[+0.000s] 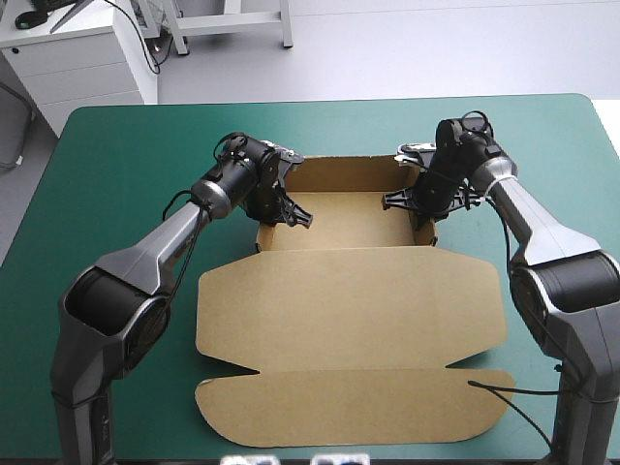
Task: Fold the box
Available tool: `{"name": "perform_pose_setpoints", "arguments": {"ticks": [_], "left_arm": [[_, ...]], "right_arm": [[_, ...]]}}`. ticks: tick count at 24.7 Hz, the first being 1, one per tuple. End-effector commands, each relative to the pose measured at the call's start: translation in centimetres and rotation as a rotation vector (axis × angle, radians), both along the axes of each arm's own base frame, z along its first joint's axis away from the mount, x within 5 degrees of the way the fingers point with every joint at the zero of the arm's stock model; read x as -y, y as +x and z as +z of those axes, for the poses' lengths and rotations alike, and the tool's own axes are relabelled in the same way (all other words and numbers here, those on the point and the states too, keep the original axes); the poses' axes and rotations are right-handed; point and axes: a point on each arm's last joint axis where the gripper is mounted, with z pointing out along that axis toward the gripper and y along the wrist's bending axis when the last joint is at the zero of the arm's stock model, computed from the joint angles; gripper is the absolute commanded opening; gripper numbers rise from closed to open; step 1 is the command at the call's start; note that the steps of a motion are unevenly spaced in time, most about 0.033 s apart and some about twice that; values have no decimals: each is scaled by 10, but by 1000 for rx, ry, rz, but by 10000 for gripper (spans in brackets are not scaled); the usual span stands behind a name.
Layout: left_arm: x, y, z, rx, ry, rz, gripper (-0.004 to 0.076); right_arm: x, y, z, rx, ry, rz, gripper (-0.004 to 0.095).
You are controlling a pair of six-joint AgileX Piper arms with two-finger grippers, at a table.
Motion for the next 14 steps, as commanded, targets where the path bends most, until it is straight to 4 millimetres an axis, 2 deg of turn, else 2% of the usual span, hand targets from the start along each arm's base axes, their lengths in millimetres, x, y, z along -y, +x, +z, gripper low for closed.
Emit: {"name": "perform_pose_setpoints", "arguments": {"ticks": [1, 3, 7, 9, 10, 11, 12, 13, 14], "left_arm": [[1, -7, 26, 47, -4, -89, 17], [-3, -5, 26, 41, -19, -74, 67], [-21, -1, 27, -42, -74, -7, 309], [-31, 0, 28, -80, -86, 23, 398], [-35, 1, 29, -94, -100, 36, 437], [-40, 1, 35, -102, -168, 42, 485], [-39, 0, 39, -103, -210, 19, 500], [-40, -1, 50, -71, -273, -5, 503], [-40, -2, 56, -49, -285, -9, 503]], "right_arm": [[-1, -3, 26, 77, 25, 32, -10], [0, -2, 24, 75, 15, 33, -10], [0, -2, 24, 75, 13, 34, 5], [-1, -2, 25, 74, 27, 32, 99], [-2, -3, 26, 75, 40, 38, 174], [-3, -5, 31, 84, 55, 51, 341], [-3, -6, 34, 92, 57, 57, 451], [-2, -9, 41, 110, 59, 68, 650], [-1, -10, 44, 121, 55, 74, 746]]}}
